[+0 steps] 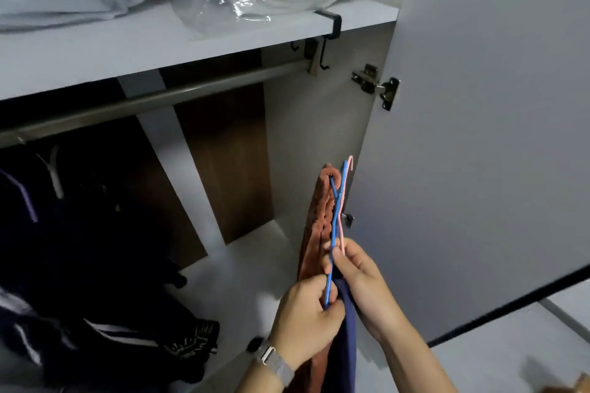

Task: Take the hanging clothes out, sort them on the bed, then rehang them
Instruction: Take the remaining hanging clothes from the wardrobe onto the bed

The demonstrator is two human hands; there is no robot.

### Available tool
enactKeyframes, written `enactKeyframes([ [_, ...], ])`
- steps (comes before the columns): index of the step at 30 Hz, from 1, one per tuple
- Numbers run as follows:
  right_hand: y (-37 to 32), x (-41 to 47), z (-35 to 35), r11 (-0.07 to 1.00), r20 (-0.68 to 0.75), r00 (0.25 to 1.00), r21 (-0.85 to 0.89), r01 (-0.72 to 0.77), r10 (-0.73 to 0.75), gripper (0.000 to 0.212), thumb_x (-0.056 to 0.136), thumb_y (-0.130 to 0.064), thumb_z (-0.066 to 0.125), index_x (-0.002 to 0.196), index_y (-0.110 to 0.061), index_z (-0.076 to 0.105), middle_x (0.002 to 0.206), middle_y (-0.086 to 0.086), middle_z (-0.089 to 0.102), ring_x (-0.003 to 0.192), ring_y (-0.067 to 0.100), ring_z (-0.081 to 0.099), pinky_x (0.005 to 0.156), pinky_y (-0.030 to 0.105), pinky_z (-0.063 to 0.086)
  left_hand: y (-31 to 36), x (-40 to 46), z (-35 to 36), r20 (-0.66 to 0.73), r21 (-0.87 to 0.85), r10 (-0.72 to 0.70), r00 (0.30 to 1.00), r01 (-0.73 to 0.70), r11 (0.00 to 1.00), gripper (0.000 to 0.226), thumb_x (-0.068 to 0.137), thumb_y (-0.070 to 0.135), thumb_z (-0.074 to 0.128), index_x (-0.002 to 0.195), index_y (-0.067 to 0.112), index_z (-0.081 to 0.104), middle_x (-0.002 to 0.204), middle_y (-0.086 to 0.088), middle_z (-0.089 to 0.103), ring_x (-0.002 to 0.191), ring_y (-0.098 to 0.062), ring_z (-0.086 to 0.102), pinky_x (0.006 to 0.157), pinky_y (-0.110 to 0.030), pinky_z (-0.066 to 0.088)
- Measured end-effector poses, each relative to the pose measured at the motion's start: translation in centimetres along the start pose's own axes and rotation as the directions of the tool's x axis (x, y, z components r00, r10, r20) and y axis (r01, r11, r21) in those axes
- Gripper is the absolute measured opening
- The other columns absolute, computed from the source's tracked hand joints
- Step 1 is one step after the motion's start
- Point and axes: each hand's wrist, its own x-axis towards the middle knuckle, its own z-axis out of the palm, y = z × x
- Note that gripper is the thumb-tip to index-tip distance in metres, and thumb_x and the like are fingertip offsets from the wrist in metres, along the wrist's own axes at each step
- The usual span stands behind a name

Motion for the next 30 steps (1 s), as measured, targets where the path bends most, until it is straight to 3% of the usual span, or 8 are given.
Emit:
enactKeyframes([
  [3,0.0,-3.6,-3.0,0.999,-0.002,1.000,-0.053,0.001,-0.002,0.020,0.096,-0.026,0.050,0.094,-0.006,0.053,0.067,0.003,0.050,0.060,0.012,0.044,0.061,0.023,0.040,1.3,-1.3,1.2,0.203,-0.391,0.011,0.979,0.071,0.918,0.018,0.069,0.034,0.059,0.065,0.017,0.055,0.063,0.008,0.052,0.063,-0.007,0.045,0.061,-0.027,0.037],
  [6,0.0,-7.7,-6.4,0.991,0.000,1.000,-0.131,-0.022,0.022,0.024,0.095,-0.029,0.049,0.094,-0.006,0.050,0.063,-0.002,0.046,0.058,0.008,0.039,0.058,0.018,0.036,2.3,-1.4,2.6,0.139,-0.539,-0.073,0.988,0.137,0.831,0.029,0.073,0.038,0.062,0.084,0.011,0.064,0.081,0.006,0.065,0.080,-0.007,0.056,0.071,-0.013,0.042],
  [9,0.2,-11.7,-9.6,0.971,0.005,0.998,-0.231,-0.064,0.067,0.024,0.092,-0.029,0.042,0.094,-0.008,0.051,0.062,-0.005,0.047,0.056,0.007,0.036,0.055,0.017,0.033,3.4,-0.2,5.1,0.004,-0.265,0.038,0.999,-0.035,0.964,0.023,0.086,0.029,0.057,0.110,0.029,0.058,0.113,0.014,0.059,0.105,0.002,0.052,0.087,-0.005,0.036],
  [12,-0.1,-15.0,-12.2,0.958,-0.054,0.996,-0.276,-0.077,0.064,0.021,0.093,-0.025,0.040,0.094,-0.008,0.052,0.061,-0.008,0.046,0.056,0.004,0.037,0.056,0.014,0.032,5.2,0.9,7.6,0.149,0.035,0.348,0.926,-0.357,0.934,0.040,0.085,0.040,0.046,0.121,0.026,0.056,0.126,0.019,0.052,0.120,0.006,0.039,0.104,-0.012,0.026],
  [19,-2.2,-23.3,-17.6,0.895,-0.335,0.941,-0.407,-0.183,0.040,0.018,0.093,-0.029,0.045,0.085,-0.024,0.060,0.066,-0.005,0.048,0.064,0.010,0.040,0.062,0.019,0.034,10.9,-0.5,15.7,0.442,0.009,0.455,0.773,-0.511,0.860,0.038,0.082,0.054,0.035,0.089,0.021,0.053,0.097,0.015,0.061,0.107,0.003,0.039,0.111,-0.023,0.013],
  [22,-2.5,-26.9,-18.6,0.808,-0.542,0.840,-0.486,-0.332,0.019,0.023,0.098,-0.026,0.045,0.080,-0.030,0.060,0.068,-0.010,0.051,0.065,0.005,0.043,0.064,0.020,0.036,13.8,-2.2,19.5,0.524,-0.139,0.512,0.681,-0.524,0.840,0.020,0.092,0.030,0.040,0.081,0.019,0.051,0.083,-0.001,0.055,0.090,-0.024,0.053,0.091,-0.038,0.039],
  [25,-2.8,-30.5,-18.7,0.707,-0.701,0.713,-0.503,-0.496,0.001,0.023,0.098,-0.028,0.046,0.080,-0.034,0.059,0.076,-0.012,0.058,0.073,0.002,0.051,0.075,0.026,0.042,16.9,-3.5,21.5,0.642,-0.248,0.524,0.559,-0.495,0.833,0.023,0.096,0.030,0.034,0.075,0.026,0.041,0.069,-0.005,0.051,0.065,-0.022,0.053,0.067,-0.048,0.047],
  [30,-3.2,-37.8,-17.8,0.657,-0.891,0.441,-0.396,-0.641,-0.107,0.021,0.093,-0.045,0.046,0.085,-0.035,0.062,0.079,-0.012,0.063,0.078,0.006,0.057,0.078,0.031,0.047,21.8,-6.7,25.1,0.745,-0.431,0.614,0.261,-0.514,0.742,0.023,0.098,0.025,0.036,0.076,0.023,0.044,0.070,0.001,0.050,0.066,-0.009,0.054,0.060,-0.023,0.048],
])
